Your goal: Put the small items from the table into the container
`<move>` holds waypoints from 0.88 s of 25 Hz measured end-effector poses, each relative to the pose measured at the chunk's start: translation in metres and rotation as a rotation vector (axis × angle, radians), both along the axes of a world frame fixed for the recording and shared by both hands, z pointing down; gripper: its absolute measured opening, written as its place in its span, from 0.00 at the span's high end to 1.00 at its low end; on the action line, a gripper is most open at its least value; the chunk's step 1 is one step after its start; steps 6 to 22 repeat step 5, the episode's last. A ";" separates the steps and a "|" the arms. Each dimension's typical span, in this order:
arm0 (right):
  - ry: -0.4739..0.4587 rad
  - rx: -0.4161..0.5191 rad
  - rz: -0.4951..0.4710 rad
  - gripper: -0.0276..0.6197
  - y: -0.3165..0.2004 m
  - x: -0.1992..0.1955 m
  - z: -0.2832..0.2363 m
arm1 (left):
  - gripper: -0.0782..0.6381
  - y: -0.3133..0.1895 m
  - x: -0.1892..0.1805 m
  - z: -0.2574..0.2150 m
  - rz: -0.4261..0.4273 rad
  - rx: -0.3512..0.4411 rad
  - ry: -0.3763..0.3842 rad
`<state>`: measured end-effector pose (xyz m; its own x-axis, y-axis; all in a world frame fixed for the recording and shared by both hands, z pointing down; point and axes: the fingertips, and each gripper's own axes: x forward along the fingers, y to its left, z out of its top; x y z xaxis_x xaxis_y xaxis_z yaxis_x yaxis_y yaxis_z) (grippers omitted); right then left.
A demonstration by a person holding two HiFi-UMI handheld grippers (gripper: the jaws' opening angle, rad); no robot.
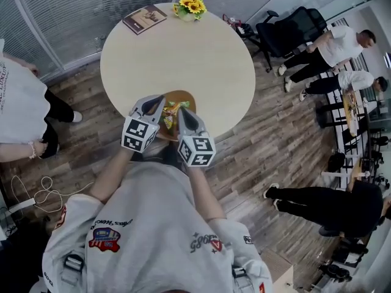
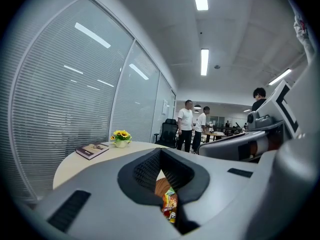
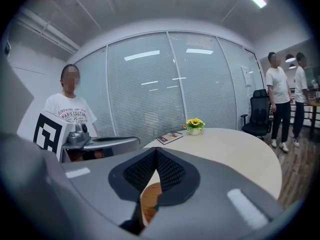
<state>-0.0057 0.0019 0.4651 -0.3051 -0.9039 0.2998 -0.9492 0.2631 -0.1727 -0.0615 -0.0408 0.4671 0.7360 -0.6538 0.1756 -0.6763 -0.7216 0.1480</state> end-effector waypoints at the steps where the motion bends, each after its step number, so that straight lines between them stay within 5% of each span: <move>1: 0.000 0.002 0.001 0.96 0.000 0.000 -0.001 | 0.89 0.000 0.000 -0.001 0.001 0.001 0.001; 22: -0.005 0.002 0.006 0.96 -0.001 -0.001 -0.002 | 0.89 0.000 0.001 -0.001 0.006 0.001 0.002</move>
